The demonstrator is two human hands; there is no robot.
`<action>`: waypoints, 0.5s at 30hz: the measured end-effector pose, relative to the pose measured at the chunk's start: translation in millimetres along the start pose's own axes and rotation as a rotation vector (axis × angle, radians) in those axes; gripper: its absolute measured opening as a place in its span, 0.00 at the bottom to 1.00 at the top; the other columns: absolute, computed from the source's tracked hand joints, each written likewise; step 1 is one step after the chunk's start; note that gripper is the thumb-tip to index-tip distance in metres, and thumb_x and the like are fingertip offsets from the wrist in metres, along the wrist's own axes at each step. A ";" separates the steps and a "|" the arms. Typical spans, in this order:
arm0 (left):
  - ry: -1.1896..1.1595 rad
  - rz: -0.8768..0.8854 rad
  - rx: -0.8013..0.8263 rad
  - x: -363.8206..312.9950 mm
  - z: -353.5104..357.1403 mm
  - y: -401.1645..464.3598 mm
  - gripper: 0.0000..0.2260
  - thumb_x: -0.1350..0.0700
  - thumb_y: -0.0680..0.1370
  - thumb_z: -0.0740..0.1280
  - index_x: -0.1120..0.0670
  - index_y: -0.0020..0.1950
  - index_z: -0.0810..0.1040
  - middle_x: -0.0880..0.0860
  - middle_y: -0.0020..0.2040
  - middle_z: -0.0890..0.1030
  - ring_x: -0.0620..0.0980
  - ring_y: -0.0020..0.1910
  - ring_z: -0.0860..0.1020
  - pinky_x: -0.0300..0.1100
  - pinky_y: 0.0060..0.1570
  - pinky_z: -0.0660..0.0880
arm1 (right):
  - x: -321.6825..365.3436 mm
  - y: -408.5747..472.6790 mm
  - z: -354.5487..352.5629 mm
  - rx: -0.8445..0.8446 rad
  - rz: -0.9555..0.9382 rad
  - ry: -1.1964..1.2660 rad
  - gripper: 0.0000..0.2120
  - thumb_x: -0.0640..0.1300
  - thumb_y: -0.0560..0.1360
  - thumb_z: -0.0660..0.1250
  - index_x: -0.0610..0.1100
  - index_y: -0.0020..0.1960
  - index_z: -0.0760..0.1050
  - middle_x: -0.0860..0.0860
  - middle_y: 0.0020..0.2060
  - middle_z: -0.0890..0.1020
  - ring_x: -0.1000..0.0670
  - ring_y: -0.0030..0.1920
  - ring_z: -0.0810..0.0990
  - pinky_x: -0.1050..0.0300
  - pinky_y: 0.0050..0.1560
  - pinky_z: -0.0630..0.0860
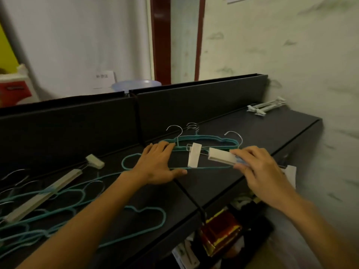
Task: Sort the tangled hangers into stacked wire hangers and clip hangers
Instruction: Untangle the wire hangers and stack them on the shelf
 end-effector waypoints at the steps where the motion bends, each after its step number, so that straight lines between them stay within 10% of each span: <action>1: -0.014 0.002 0.006 -9.9 5.6 12.9 0.42 0.29 0.70 0.58 0.51 0.76 0.50 0.52 0.75 0.56 0.52 0.73 0.55 0.53 0.73 0.49 | -16.9 -2.2 -3.2 -0.001 0.013 -0.003 0.17 0.43 0.76 0.65 0.45 0.64 0.74 0.50 0.51 0.75 0.49 0.51 0.72 0.46 0.49 0.73; 15: -0.086 -0.131 0.086 -38.3 37.1 137.4 0.43 0.32 0.69 0.65 0.52 0.75 0.55 0.51 0.73 0.61 0.51 0.69 0.64 0.48 0.67 0.65 | -188.3 46.5 -16.5 0.067 0.042 0.003 0.17 0.43 0.75 0.65 0.46 0.64 0.74 0.50 0.51 0.76 0.48 0.50 0.72 0.48 0.49 0.73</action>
Point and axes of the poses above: each hand's wrist, its own y-axis towards the middle knuckle, its own z-axis out of the palm, x = y × z, the point moved 9 cm from there along y, towards the middle knuckle
